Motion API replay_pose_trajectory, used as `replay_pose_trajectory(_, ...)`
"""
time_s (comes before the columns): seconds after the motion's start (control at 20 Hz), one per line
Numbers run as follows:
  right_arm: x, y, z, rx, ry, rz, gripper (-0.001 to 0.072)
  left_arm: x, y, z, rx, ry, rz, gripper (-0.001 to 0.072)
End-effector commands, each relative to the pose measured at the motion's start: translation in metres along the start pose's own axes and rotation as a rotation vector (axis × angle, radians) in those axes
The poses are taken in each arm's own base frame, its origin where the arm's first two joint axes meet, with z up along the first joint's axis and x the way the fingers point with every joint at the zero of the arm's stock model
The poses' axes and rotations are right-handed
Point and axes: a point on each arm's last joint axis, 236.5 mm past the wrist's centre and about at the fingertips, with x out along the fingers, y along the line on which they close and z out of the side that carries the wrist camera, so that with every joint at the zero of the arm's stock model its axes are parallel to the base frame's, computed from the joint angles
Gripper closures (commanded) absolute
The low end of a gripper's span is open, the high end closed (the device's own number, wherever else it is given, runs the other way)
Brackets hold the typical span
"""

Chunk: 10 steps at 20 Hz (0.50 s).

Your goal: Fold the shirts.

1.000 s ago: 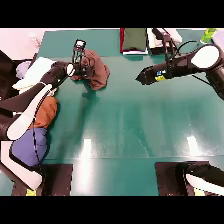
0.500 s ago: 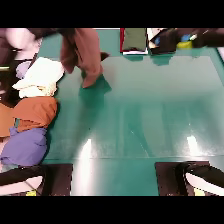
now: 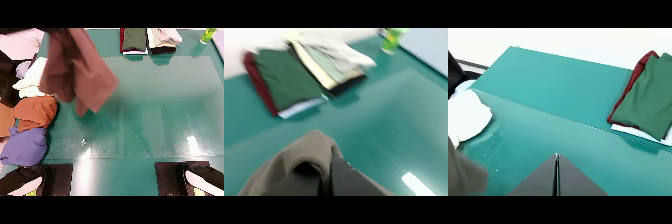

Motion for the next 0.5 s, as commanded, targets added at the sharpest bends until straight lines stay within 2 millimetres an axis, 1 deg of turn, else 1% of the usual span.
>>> replay_pose_trajectory(0.0, 0.004, -0.007, -0.003, 0.019, 0.017, -0.010, 0.0691, 0.054, -0.069, -0.070, -0.012, 0.198, -0.211, 0.0682)
replay_pose_trajectory(0.1, 0.009, -0.010, -0.007, 0.023, 0.029, -0.012, 0.0691, 0.086, -0.112, -0.127, 0.036, 0.351, -0.310, 0.0681)
replay_pose_trajectory(0.15, 0.011, -0.011, -0.008, 0.024, 0.032, -0.013, 0.0691, 0.098, -0.131, -0.156, 0.048, 0.428, -0.351, 0.0681)
replay_pose_trajectory(0.2, 0.011, -0.011, -0.008, 0.024, 0.032, -0.013, 0.0691, 0.107, -0.144, -0.180, 0.054, 0.488, -0.380, 0.0669)
replay_pose_trajectory(0.25, 0.011, -0.011, -0.007, 0.024, 0.031, -0.013, 0.0691, 0.114, -0.154, -0.199, 0.056, 0.535, -0.400, 0.0355)
replay_pose_trajectory(0.3, 0.011, -0.012, -0.008, 0.022, 0.031, -0.017, 0.0691, 0.120, -0.153, -0.211, 0.054, 0.563, -0.397, 0.0103)
replay_pose_trajectory(0.35, 0.011, -0.012, -0.009, 0.021, 0.036, -0.019, 0.0691, 0.124, -0.141, -0.214, 0.054, 0.573, -0.364, 0.0099)
replay_pose_trajectory(0.4, 0.011, -0.012, -0.010, 0.020, 0.043, -0.018, 0.0691, 0.125, -0.120, -0.211, 0.050, 0.575, -0.305, 0.0098)
replay_pose_trajectory(0.45, 0.011, -0.012, -0.013, 0.020, 0.053, -0.016, 0.0691, 0.126, -0.089, -0.205, 0.036, 0.572, -0.226, 0.0098)
